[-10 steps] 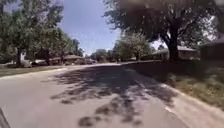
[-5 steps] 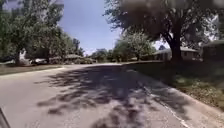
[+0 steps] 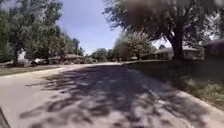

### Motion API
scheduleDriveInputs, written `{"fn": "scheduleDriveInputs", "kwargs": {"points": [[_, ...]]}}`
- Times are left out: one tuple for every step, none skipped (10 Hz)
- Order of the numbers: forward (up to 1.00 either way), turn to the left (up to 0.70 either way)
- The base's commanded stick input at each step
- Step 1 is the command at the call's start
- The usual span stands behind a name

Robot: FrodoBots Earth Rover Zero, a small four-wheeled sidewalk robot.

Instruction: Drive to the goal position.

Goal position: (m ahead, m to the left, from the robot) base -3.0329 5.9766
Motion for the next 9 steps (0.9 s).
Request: {"fn": "scheduleDriveInputs", "kwargs": {"points": [[0.7, 0.0], [0.7, 0.0], [0.7, 0.0], [0.7, 0.0], [0.7, 0.0], [0.7, 0.0], [0.7, 0.0], [0.7, -0.01], [0.7, -0.26]]}}
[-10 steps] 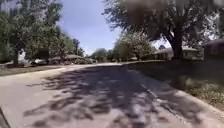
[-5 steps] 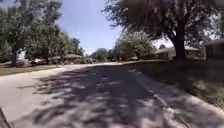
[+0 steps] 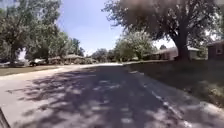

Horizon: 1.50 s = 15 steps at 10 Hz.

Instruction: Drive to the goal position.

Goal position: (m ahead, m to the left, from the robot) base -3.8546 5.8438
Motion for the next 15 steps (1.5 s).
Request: {"fn": "scheduleDriveInputs", "kwargs": {"points": [[0.7, 0.0], [0.7, 0.0], [0.7, 0.0], [0.7, 0.0], [0.7, 0.0], [0.7, 0.0], [0.7, 0.0], [0.7, 0.0], [0.7, 0.0], [0.7, 0.0], [0.7, 0.0], [0.7, 0.0], [0.7, 0.0], [0.7, 0.0], [0.7, 0.0]]}}
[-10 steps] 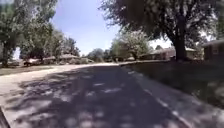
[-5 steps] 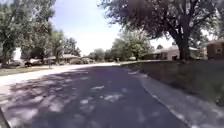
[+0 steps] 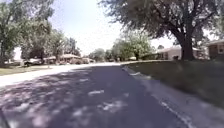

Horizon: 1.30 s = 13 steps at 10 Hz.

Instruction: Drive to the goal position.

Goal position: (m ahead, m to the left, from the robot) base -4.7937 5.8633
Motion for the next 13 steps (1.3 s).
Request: {"fn": "scheduleDriveInputs", "kwargs": {"points": [[0.7, 0.0], [0.7, 0.0], [0.7, 0.0], [0.7, 0.0], [0.7, 0.0], [0.7, -0.1], [0.7, -0.33], [0.7, -0.28], [0.7, -0.16], [0.7, 0.0], [0.7, 0.0], [0.7, 0.0], [0.7, 0.0]]}}
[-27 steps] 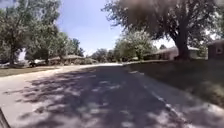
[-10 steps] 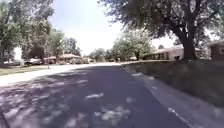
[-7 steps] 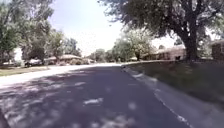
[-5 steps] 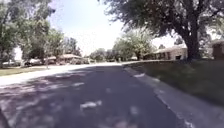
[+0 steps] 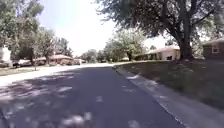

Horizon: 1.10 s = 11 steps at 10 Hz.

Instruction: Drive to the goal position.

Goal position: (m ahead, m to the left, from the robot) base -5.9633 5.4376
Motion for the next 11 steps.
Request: {"fn": "scheduleDriveInputs", "kwargs": {"points": [[0.7, 0.0], [0.7, 0.0], [0.7, 0.0], [0.7, 0.0], [0.7, 0.0], [0.7, 0.0], [0.7, 0.0], [0.7, 0.0], [0.7, 0.0], [0.7, 0.0], [0.7, 0.0]]}}
